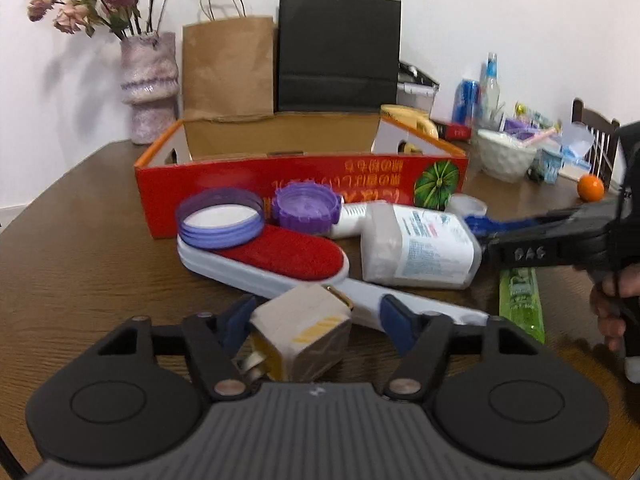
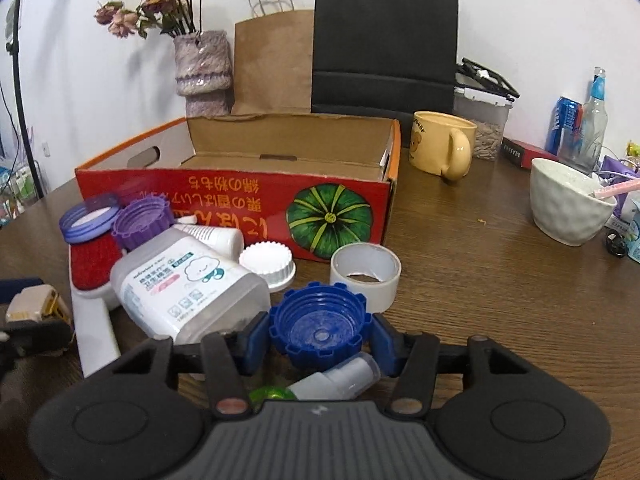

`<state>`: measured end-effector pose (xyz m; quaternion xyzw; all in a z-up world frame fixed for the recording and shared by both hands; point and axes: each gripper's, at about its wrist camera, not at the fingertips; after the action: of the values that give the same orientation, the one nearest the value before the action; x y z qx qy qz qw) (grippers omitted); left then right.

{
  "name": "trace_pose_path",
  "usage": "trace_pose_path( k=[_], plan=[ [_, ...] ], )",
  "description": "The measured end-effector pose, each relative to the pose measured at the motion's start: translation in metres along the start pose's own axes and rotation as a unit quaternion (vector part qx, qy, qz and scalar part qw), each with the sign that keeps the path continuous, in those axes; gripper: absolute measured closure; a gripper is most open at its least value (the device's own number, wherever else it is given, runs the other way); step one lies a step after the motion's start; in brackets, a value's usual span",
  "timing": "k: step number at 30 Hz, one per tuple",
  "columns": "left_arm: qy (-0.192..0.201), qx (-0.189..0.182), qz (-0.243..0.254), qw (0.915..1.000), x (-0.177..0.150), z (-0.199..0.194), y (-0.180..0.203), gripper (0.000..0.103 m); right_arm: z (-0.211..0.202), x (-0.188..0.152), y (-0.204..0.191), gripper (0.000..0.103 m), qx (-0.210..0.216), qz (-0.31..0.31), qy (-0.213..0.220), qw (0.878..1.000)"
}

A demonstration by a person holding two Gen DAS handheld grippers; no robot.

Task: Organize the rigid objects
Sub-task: 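Grasp the cream plug adapter with the left tool while the right tool grasps the blue cap, then carry the adapter and blue cap into the cardboard box while both tools open to release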

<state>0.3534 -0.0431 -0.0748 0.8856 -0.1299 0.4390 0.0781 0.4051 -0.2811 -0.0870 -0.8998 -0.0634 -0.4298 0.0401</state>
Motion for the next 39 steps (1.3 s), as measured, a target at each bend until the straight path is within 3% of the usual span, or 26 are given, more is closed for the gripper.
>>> trace_pose_path(
  k=[2, 5, 8, 9, 11, 14, 17, 20, 24, 30, 35, 39],
  plan=[
    [-0.01, 0.005, 0.013, 0.9999, 0.0, -0.001, 0.003, 0.052, -0.008, 0.001, 0.0, 0.05, -0.017, -0.001, 0.015, 1.0],
    [-0.014, -0.026, 0.01, 0.9995, -0.003, -0.008, 0.001, 0.05, -0.022, 0.001, 0.004, 0.05, -0.026, 0.007, 0.037, 0.999],
    [-0.02, -0.026, 0.014, 0.9994, -0.008, -0.008, 0.003, 0.051, -0.037, 0.001, 0.003, 0.05, -0.028, 0.006, 0.051, 0.998],
    [-0.021, -0.024, 0.014, 0.9994, -0.01, -0.008, 0.003, 0.061, -0.042, 0.0, 0.001, 0.05, -0.028, 0.003, 0.057, 0.998],
    [-0.021, -0.015, 0.005, 0.9997, -0.011, -0.007, 0.003, 0.07, -0.057, -0.004, -0.005, 0.05, -0.027, -0.003, 0.073, 0.997],
    [-0.014, 0.011, -0.018, 0.9997, -0.011, -0.008, 0.003, 0.071, -0.078, -0.018, -0.021, 0.05, -0.017, -0.019, 0.09, 0.996],
    [0.019, 0.037, -0.023, 0.9989, -0.015, -0.023, 0.007, 0.071, -0.099, -0.031, -0.035, 0.05, -0.005, -0.022, 0.103, 0.994],
    [0.056, 0.033, -0.043, 0.997, -0.022, -0.051, 0.009, 0.071, -0.118, -0.041, -0.045, 0.05, 0.009, -0.022, 0.121, 0.992],
    [0.09, 0.063, -0.068, 0.9916, -0.034, -0.097, 0.018, 0.071, -0.146, -0.06, -0.063, 0.05, 0.031, -0.029, 0.13, 0.991],
    [0.142, 0.091, -0.067, 0.9833, -0.038, -0.159, 0.021, 0.071, -0.181, -0.077, -0.071, 0.05, 0.045, -0.015, 0.145, 0.988],
    [0.197, 0.101, -0.072, 0.9725, -0.034, -0.201, 0.021, 0.071, -0.212, -0.08, -0.076, 0.05, 0.04, -0.013, 0.181, 0.983],
    [0.205, 0.093, -0.063, 0.9723, -0.029, -0.213, 0.025, 0.071, -0.229, -0.077, -0.076, 0.05, 0.035, -0.002, 0.202, 0.979]
  ],
)
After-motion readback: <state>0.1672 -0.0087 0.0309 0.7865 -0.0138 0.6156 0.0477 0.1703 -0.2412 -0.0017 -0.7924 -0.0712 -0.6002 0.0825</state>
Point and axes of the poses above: each gripper's, at about its wrist camera, not at the fingertips, and z roughly the way its jaws point, y to its right, x to its top, and after that the axes turned 4 degrees about -y, right-handed
